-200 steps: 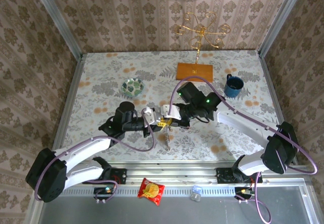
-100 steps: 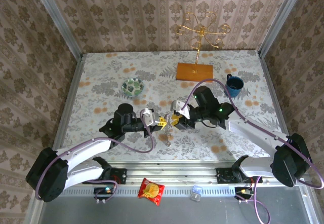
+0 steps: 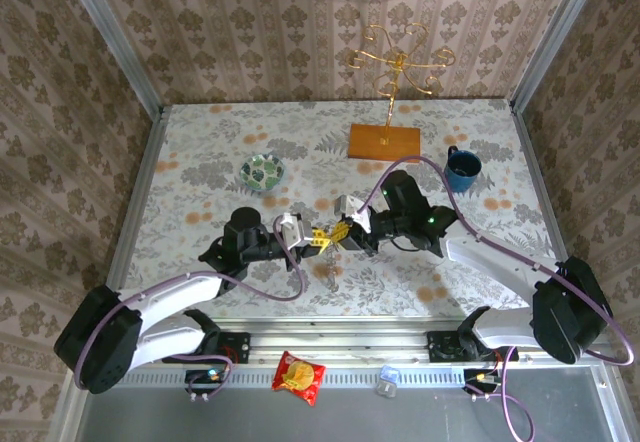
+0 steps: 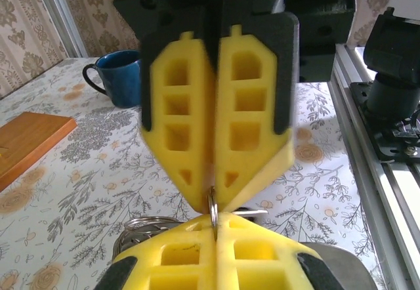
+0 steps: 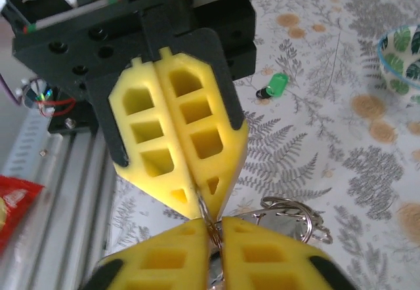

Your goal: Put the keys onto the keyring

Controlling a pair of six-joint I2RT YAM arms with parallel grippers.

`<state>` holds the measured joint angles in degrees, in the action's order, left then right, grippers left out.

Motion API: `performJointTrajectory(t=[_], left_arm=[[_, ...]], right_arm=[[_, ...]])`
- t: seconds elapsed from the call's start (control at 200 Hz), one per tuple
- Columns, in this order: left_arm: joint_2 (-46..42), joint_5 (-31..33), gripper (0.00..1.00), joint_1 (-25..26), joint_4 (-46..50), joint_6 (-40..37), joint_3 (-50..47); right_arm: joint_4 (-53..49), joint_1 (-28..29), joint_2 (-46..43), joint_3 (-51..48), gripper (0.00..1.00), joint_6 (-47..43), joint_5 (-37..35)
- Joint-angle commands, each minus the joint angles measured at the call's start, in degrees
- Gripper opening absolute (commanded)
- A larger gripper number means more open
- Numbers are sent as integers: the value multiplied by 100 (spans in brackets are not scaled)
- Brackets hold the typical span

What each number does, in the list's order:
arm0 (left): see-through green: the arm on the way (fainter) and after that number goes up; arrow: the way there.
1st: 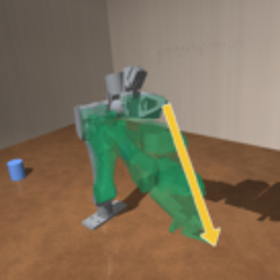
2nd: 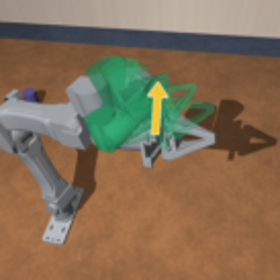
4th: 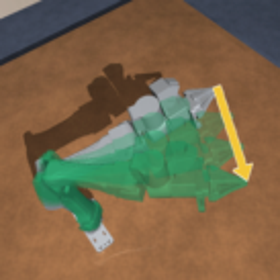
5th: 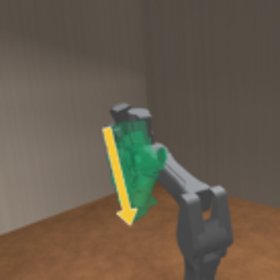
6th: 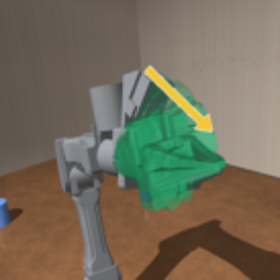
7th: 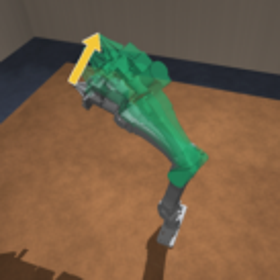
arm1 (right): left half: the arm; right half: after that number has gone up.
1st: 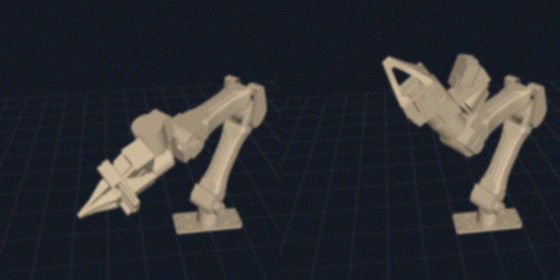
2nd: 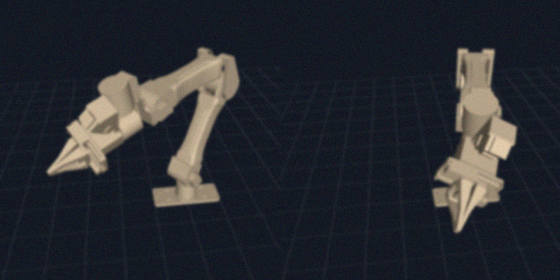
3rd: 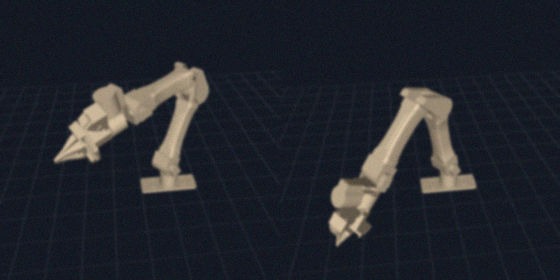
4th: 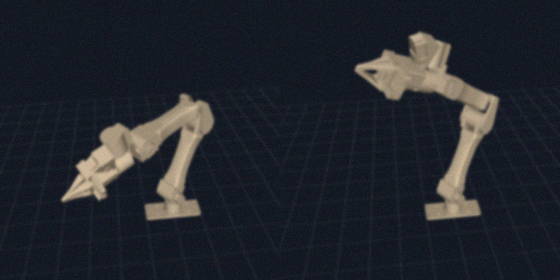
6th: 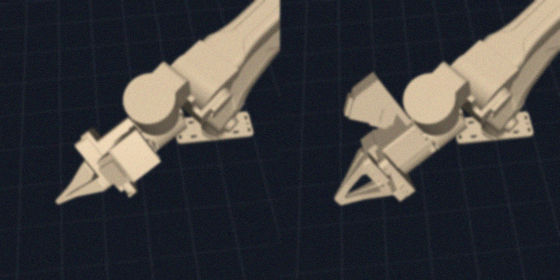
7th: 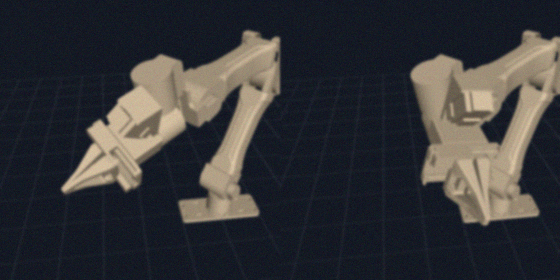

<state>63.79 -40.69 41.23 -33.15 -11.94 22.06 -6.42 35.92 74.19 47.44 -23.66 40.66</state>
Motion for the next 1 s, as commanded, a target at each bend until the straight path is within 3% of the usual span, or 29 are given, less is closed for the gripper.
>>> performJointTrajectory(t=[0.0,0.085,0.185,0.33,0.69,0.815,0.995], left_arm=[[22,-157,2,26,-477,172,-9],[-69,-1,24,-1,-327,178,-11],[-229,72,30,-24,514,-184,175],[-286,-51,28,-52,1715,-757,592],[-262,-185,23,-72,1924,-924,824],[-182,-292,20,-72,1882,-843,878],[-51,-437,5,-81,1813,-809,895]], right_arm=[[96,20,108,82,0,34,177],[-240,20,38,213,0,-160,81],[-803,20,-49,478,0,-499,-67],[-1743,192,4,927,0,-1093,-568],[-3161,717,508,1901,0,-1873,-1618],[-3177,824,691,1998,0,-1906,-1650],[-2708,831,582,1823,0,-1600,-1327]])
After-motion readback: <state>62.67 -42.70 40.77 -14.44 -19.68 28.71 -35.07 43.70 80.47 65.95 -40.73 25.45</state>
